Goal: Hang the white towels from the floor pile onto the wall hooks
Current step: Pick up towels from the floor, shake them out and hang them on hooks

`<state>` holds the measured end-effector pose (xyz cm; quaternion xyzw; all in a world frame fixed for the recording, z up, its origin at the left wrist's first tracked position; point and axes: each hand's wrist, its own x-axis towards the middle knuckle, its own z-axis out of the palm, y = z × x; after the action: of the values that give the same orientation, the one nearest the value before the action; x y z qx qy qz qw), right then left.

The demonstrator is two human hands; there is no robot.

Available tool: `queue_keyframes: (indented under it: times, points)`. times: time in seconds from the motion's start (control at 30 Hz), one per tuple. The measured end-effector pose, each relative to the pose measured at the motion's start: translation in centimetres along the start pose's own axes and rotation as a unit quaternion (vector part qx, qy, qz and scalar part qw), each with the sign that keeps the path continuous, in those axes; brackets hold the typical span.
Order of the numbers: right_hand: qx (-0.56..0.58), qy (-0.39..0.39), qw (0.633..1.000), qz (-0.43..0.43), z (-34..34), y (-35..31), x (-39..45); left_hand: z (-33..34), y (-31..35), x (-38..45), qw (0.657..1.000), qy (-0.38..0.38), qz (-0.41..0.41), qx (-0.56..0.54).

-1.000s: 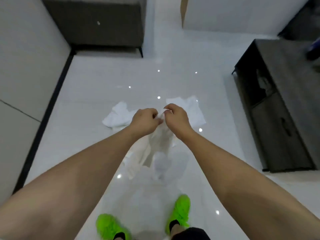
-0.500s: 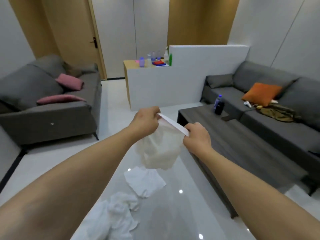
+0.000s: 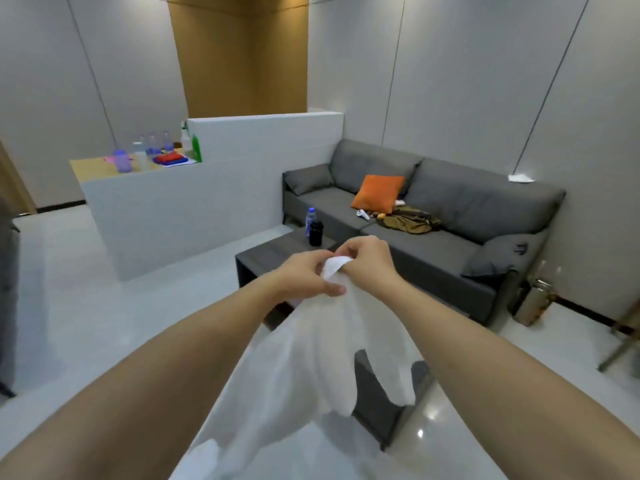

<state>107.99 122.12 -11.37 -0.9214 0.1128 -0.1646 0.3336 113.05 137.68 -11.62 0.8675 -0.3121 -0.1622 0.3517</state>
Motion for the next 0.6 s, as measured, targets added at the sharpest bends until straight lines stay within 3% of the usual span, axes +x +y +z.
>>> queue_keyframes:
  times: [0.13,0.23,0.3,0.4,0.5,0.6]
  points:
    - [-0.112,-0.063,0.992,0.002,-4.2,4.8,6.9,1.2,1.7,10.2,0.998,0.03,0.042,-0.04]
    - [-0.19,-0.183,0.963,0.051,-7.1,9.2,11.6,-1.0,1.2,16.7,0.996,0.075,0.02,-0.046]
    - [-0.218,-0.207,0.951,0.076,-8.2,11.2,14.8,-3.0,0.9,21.0,0.993,0.098,0.001,-0.07]
    - [-0.173,-0.131,0.975,0.057,-8.6,11.1,19.9,-5.0,0.6,25.8,0.995,0.078,0.021,-0.058]
    - [-0.024,-0.045,0.999,0.015,-7.8,9.1,24.6,-4.8,1.1,29.3,0.997,-0.006,0.053,-0.055]
    - [-0.006,0.008,1.0,-0.021,-7.1,8.0,28.8,-3.5,1.5,32.5,0.993,0.038,0.049,-0.098]
